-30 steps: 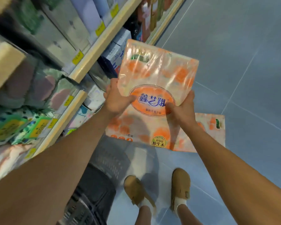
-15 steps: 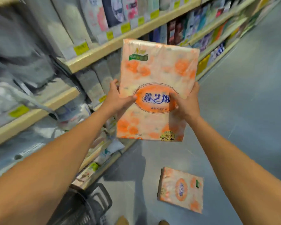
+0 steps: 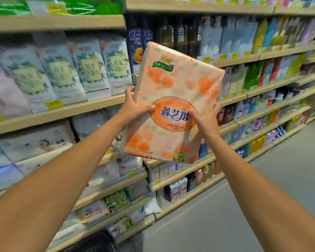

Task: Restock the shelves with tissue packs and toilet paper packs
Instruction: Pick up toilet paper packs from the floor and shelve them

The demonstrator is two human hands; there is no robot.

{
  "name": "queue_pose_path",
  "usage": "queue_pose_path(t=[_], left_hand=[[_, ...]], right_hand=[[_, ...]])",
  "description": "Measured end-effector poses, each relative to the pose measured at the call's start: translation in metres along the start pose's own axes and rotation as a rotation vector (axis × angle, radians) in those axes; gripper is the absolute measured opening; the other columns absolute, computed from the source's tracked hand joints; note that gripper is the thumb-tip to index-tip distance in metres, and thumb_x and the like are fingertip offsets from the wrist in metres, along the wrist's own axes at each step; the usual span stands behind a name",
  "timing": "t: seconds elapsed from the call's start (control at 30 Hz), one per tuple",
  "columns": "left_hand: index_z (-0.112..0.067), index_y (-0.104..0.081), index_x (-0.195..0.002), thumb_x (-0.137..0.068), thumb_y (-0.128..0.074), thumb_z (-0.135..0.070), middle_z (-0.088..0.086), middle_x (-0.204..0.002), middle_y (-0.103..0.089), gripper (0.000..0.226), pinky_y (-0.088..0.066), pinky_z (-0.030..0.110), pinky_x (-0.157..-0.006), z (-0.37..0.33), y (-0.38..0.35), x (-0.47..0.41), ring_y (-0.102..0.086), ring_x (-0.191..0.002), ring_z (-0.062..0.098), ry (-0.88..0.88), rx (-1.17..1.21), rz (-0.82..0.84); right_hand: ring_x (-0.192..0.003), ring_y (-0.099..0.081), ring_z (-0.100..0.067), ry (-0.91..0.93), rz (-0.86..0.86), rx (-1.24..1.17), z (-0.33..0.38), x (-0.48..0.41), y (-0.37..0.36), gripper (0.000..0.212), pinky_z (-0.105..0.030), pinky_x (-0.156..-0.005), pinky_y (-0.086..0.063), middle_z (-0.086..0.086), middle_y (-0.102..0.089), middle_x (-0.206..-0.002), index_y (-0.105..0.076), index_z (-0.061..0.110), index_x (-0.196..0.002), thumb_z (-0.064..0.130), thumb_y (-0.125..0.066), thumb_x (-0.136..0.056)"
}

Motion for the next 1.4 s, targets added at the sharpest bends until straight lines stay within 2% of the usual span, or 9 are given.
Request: queue_pose_path(t=[0.2, 0.27, 0.43, 0.6, 0.77, 0.87, 0.97, 1.23, 1.4], left_hand=[[-0.014, -0.029, -0.137, -0.071, -0.081, -0.008, -0.007, -0.112, -0.051, 0.085, -0.043, 0.001, -0.072, -0.055, 0.083, 0.049, -0.055, -0.096, 0.007, -0.171, -0.149, -0.183], [-0.013, -0.030, -0.138, -0.068, -0.083, -0.008, -0.002, -0.120, -0.046, 0.088, -0.040, 0.009, -0.084, -0.073, 0.109, 0.070, -0.051, -0.109, 0.013, -0.223, -0.228, -0.214], [-0.013, -0.034, -0.136, -0.051, -0.083, -0.044, 0.013, -0.136, -0.046, 0.103, -0.035, 0.038, -0.107, -0.123, 0.170, 0.130, -0.045, -0.125, 0.030, -0.323, -0.531, -0.184], [-0.007, -0.033, -0.140, -0.057, -0.084, -0.036, 0.011, -0.144, -0.038, 0.102, -0.026, 0.014, -0.088, -0.175, 0.218, 0.183, -0.038, -0.129, 0.024, -0.343, -0.788, -0.145], [-0.020, -0.033, -0.138, -0.072, -0.079, -0.011, -0.005, -0.125, -0.041, 0.081, -0.039, 0.019, -0.089, -0.220, 0.261, 0.230, -0.042, -0.113, 0.012, -0.332, -0.792, -0.120], [-0.019, -0.034, -0.138, -0.073, -0.079, -0.010, -0.005, -0.119, -0.043, 0.080, -0.041, 0.005, -0.070, -0.243, 0.282, 0.250, -0.046, -0.102, 0.009, -0.351, -0.761, -0.165], [-0.022, -0.034, -0.138, -0.075, -0.078, -0.017, -0.004, -0.121, -0.046, 0.077, -0.041, 0.011, -0.075, -0.257, 0.300, 0.260, -0.050, -0.106, 0.013, -0.357, -0.766, -0.184], [-0.027, -0.033, -0.144, -0.078, -0.074, -0.043, -0.003, -0.137, -0.048, 0.080, -0.039, 0.033, -0.101, -0.271, 0.337, 0.263, -0.048, -0.124, 0.020, -0.354, -0.863, -0.293], [-0.019, -0.025, -0.145, -0.077, -0.066, -0.055, 0.008, -0.147, -0.035, 0.087, -0.023, 0.057, -0.111, -0.271, 0.343, 0.254, -0.032, -0.136, 0.029, -0.334, -1.037, -0.742]], right_hand=[[-0.128, -0.042, -0.018, 0.060, 0.120, -0.137, 0.074, 0.029, -0.035, 0.108, -0.023, -0.103, -0.035, -0.011, -0.036, -0.140, -0.011, 0.000, -0.141, 0.036, -0.082, -0.068], [-0.128, -0.037, -0.016, 0.118, 0.085, -0.104, 0.103, 0.041, -0.038, 0.104, -0.018, -0.099, -0.030, -0.013, -0.032, -0.144, -0.007, 0.004, -0.145, 0.031, -0.079, -0.076], [-0.143, -0.014, -0.034, 0.309, -0.004, 0.089, 0.177, 0.068, -0.030, 0.108, -0.046, -0.116, -0.020, -0.017, -0.017, -0.152, -0.012, 0.010, -0.149, 0.045, -0.079, -0.072], [-0.143, -0.025, -0.022, 0.460, 0.440, 0.088, 0.244, 0.095, -0.024, 0.105, -0.031, -0.112, -0.027, -0.009, -0.023, -0.156, -0.009, 0.017, -0.152, 0.033, -0.079, -0.076], [-0.111, -0.062, -0.010, 0.455, 0.711, -0.077, 0.301, 0.125, -0.022, 0.115, -0.037, -0.089, -0.056, 0.004, -0.055, -0.131, -0.022, 0.028, -0.147, 0.054, -0.084, -0.055], [-0.096, -0.064, -0.001, 0.551, 0.671, -0.150, 0.336, 0.146, -0.022, 0.085, -0.019, -0.073, -0.056, 0.010, -0.060, -0.115, -0.041, 0.025, -0.131, 0.048, -0.080, -0.058], [-0.088, -0.065, -0.008, 0.560, 0.565, -0.202, 0.356, 0.159, -0.027, 0.053, -0.020, -0.068, -0.053, 0.006, -0.063, -0.106, -0.050, 0.023, -0.120, 0.031, -0.078, -0.075], [-0.089, -0.065, -0.018, 0.506, 0.391, -0.351, 0.388, 0.182, -0.048, 0.043, -0.035, -0.075, -0.057, 0.004, -0.063, -0.100, -0.052, 0.027, -0.111, 0.027, -0.077, -0.076], [-0.080, -0.062, -0.011, 0.451, 0.278, -0.459, 0.401, 0.175, -0.066, 0.043, -0.027, -0.065, -0.054, 0.005, -0.060, -0.095, -0.051, 0.021, -0.111, 0.027, -0.077, -0.077]])
Point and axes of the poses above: each hand's wrist, its own x-axis away from the middle knuckle, its own y-axis out of the back of the hand, z = x × y, the point moved 1 cm from there along -x, towards the middle knuckle
